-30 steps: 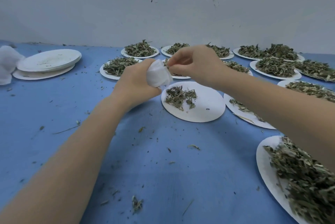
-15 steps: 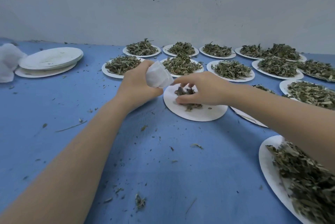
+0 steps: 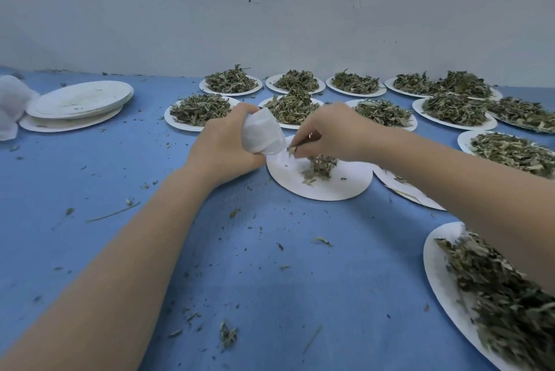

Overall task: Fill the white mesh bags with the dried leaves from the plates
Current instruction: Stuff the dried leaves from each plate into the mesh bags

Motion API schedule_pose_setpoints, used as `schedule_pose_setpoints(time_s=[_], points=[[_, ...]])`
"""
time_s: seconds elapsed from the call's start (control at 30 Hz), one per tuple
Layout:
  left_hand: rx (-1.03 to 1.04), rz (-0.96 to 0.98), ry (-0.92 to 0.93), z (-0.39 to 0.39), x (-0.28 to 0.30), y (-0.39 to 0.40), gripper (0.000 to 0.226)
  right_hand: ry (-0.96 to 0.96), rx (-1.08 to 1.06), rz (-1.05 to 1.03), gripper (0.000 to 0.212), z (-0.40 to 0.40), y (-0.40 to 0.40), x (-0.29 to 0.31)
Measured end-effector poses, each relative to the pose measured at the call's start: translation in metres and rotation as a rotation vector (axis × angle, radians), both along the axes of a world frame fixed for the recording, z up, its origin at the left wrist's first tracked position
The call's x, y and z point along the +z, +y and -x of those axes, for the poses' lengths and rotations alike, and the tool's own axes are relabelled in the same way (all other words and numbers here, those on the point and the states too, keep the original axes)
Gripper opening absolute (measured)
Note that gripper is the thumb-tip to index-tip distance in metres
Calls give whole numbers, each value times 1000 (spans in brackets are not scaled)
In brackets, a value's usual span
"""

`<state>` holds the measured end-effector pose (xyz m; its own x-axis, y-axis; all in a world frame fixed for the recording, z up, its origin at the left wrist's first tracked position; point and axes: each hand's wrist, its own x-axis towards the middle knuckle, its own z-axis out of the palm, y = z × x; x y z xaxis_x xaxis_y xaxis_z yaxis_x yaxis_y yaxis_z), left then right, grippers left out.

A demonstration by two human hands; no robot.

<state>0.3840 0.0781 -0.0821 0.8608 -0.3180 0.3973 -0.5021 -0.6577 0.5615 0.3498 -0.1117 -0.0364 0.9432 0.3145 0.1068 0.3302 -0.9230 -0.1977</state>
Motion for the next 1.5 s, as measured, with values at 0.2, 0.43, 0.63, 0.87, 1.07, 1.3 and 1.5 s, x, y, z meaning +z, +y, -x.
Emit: schedule_pose_setpoints(time_s=[0.2, 0.43, 0.63, 0.87, 1.07, 1.3, 1.5], points=[[17, -152, -136, 3, 0, -7, 62, -115, -44, -164, 12, 15, -4, 28], [-24, -19, -200, 10, 2, -21, 47, -208, 48, -332, 14, 17, 20, 16], [-48, 143, -189, 11, 3, -19, 50, 58, 127, -504, 38, 17, 15, 13], [-50, 82, -192, 13, 2, -29, 33, -186, -27, -341, 19, 15, 28, 12], [-67, 20, -220, 14, 5, -23, 47, 203, 111, -405, 19, 19, 12, 21], [-8, -30, -241, 10, 4, -16, 51, 86, -201, -49, 33, 11, -17, 4], [21, -54, -269, 8, 3, -16, 50, 227, -161, 133, 38, 10, -15, -19]])
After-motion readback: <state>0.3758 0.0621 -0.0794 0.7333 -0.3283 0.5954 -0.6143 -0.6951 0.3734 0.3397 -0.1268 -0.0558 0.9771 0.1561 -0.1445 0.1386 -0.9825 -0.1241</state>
